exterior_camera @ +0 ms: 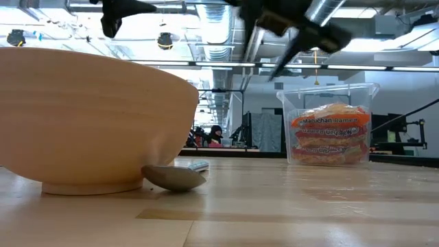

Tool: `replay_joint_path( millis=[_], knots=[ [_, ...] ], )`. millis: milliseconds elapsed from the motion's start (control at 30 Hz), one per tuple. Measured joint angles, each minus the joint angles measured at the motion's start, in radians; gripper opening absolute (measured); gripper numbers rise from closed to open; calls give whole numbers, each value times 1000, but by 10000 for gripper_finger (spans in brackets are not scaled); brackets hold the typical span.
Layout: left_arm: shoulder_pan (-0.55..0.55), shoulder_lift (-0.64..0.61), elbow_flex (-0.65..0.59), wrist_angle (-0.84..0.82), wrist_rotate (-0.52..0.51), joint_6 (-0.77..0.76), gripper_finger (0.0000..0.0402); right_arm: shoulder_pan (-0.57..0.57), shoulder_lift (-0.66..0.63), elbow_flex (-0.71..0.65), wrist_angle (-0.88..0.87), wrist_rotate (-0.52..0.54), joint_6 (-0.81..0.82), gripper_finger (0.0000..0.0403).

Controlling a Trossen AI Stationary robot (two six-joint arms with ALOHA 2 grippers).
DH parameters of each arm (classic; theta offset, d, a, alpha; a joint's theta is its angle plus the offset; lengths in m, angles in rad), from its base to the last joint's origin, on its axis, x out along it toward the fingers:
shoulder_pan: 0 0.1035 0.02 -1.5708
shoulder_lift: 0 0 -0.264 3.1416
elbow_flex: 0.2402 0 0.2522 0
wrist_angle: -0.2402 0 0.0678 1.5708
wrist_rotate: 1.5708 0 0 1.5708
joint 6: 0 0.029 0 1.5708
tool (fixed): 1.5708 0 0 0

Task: Pick & Place Food Item
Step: Put the blue and white spoon into the bottom transparent bin

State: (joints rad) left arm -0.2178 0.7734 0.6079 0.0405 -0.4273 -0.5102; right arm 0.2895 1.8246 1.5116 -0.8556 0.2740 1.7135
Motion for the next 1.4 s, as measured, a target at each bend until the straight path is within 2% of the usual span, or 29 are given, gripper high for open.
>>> replay_joint_path(
  millis=[167, 333, 600, 667, 900, 967, 1400],
  knots=[
    [-53, 0, 0, 11, -48, -2, 168, -19, 112, -2, 141, -126, -45, 207],
    [-85, 0, 0, 22, -53, -3, 168, -9, 173, -3, 239, -186, -13, 207],
    [-112, 0, 0, 22, -52, -3, 168, -4, 233, -5, 293, -200, 72, 207],
    [-116, 0, 0, 21, -52, -3, 168, -9, 257, 6, 351, -211, 93, 207],
    [-118, 0, 0, 31, -51, -4, 168, -25, 288, 9, 325, -218, 144, 207],
    [-118, 0, 0, 31, -51, -4, 168, -32, 293, 17, 378, -217, 153, 207],
    [-118, 0, 0, 34, -11, -4, 168, -76, 293, 9, 310, -198, 165, 207]
  ],
)
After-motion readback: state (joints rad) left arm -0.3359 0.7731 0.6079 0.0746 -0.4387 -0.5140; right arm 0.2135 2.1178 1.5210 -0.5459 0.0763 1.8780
